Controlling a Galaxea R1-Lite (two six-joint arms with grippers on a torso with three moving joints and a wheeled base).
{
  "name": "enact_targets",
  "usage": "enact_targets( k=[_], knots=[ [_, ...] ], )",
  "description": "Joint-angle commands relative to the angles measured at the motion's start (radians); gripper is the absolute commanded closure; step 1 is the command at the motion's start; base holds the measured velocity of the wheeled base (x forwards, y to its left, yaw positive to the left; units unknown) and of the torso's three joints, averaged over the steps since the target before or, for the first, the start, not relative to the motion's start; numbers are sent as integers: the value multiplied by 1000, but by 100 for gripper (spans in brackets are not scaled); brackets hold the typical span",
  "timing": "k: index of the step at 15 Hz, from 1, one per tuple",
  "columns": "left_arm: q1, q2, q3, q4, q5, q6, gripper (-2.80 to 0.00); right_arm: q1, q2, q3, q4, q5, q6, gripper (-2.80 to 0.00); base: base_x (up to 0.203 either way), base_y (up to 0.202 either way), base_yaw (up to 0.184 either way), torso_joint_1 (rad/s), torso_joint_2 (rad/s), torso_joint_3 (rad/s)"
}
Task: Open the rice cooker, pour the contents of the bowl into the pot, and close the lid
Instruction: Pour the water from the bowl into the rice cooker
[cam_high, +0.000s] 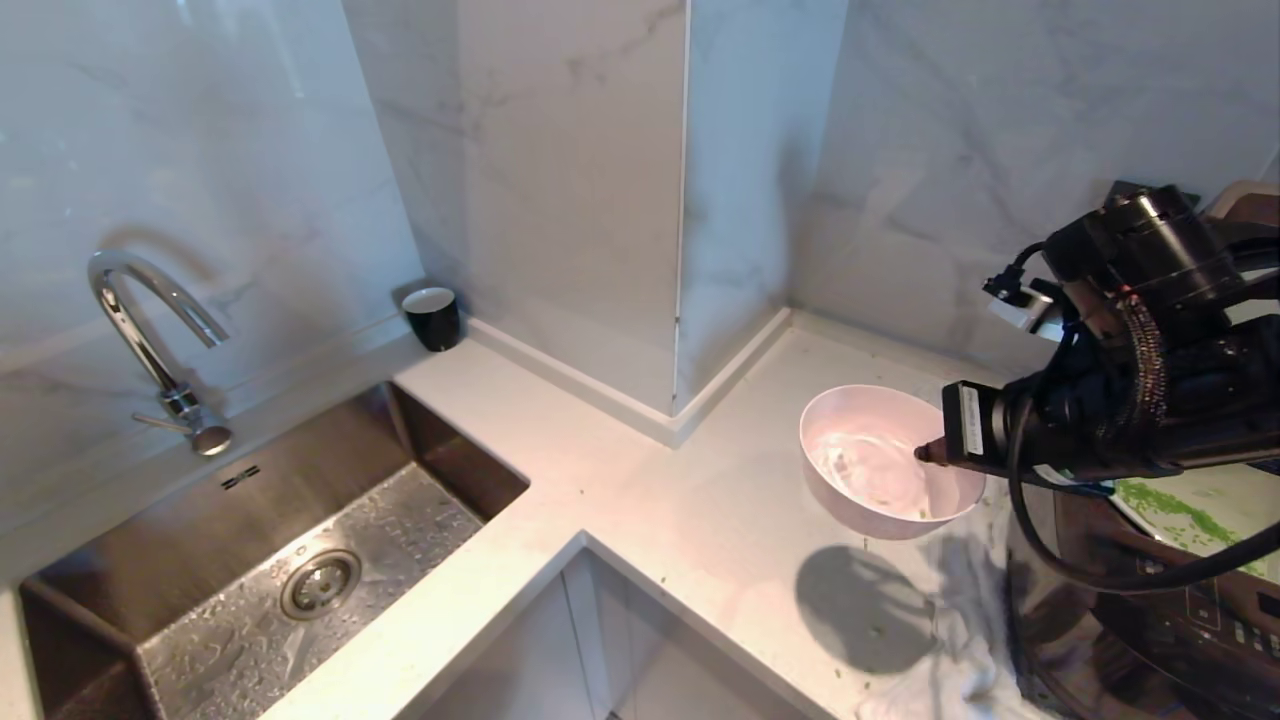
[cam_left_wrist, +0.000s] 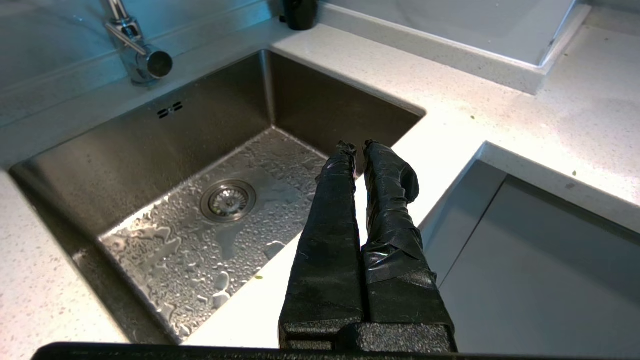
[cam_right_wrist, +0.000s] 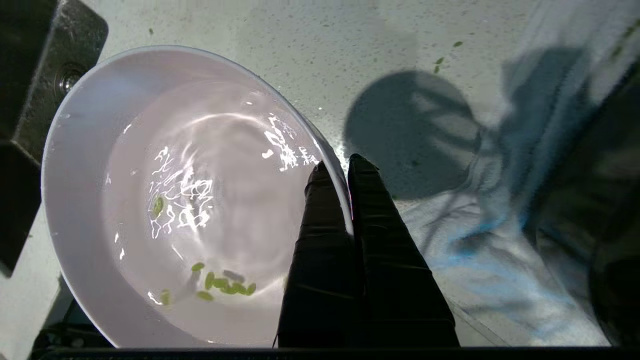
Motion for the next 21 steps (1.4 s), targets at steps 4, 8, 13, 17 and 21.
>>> enact_targets(
  k=[4,8,13,17,21],
  knots=[
    [0,2,8,0,0,0,0,-48,-78,-17,91,2,-1,0,0,0,0,0,0,0],
    [0,2,8,0,0,0,0,-71,-141,-49,185,1,-2,0,0,0,0,0,0,0],
    [0,2,8,0,0,0,0,-172,-223,-49,250,8,-20,0,0,0,0,0,0,0],
    [0,2,8,0,0,0,0,-354,-265,-42,284,73,-85,0,0,0,0,0,0,0],
    [0,2,6,4,0,1,0,-615,-294,-29,310,199,-182,0,0,0,0,0,0,0]
  ],
)
